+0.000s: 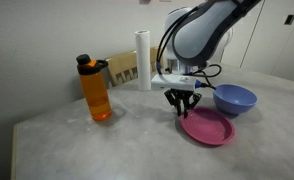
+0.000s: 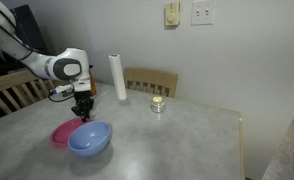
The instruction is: Put the pink lid on the blue bowl
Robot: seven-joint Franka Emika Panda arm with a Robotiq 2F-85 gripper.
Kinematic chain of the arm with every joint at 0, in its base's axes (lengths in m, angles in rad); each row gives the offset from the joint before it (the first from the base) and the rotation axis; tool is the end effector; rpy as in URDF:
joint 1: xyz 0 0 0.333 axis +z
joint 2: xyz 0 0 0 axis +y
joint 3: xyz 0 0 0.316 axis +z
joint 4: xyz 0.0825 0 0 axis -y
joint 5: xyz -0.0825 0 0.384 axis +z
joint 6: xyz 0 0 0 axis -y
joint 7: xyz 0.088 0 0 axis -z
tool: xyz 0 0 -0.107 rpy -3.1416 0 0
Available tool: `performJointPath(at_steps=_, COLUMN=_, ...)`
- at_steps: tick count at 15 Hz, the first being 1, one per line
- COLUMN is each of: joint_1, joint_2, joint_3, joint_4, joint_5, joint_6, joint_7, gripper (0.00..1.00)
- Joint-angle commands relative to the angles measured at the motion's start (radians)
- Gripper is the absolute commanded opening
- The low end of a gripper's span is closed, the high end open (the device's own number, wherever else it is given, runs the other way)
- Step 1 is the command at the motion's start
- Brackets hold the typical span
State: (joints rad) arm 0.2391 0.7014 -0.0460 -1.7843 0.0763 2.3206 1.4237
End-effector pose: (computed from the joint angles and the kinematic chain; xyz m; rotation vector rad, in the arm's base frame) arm 0.6235 0.1248 0.1476 2.4326 -1.8089 -0.1948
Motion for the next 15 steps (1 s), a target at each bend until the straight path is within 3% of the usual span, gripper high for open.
performJointPath(at_steps=1, joint_1=-0.028, joint_2=0.010, joint_3=0.011, joint_4=-0.048, joint_5=0.008, joint_6=0.041, joint_7=-0.042, gripper=0.02)
performJointPath(at_steps=6, joint_1=-0.032, joint_2=0.023, joint_3=0.020, joint_4=0.012, joint_5=0.002, joint_6=-0.048, joint_7=-0.088, gripper=0.03)
performJointPath(at_steps=11, joint_1=-0.011, joint_2=-0.005, joint_3=0.012, joint_4=0.057, joint_5=-0.037, joint_6=-0.222, joint_7=-0.148, gripper=0.03)
performJointPath(at_steps=15, joint_1=0.001, joint_2=0.008, joint_3=0.017, joint_4=0.162, joint_5=-0.074, joint_6=-0.377, joint_7=-0.188, gripper=0.03)
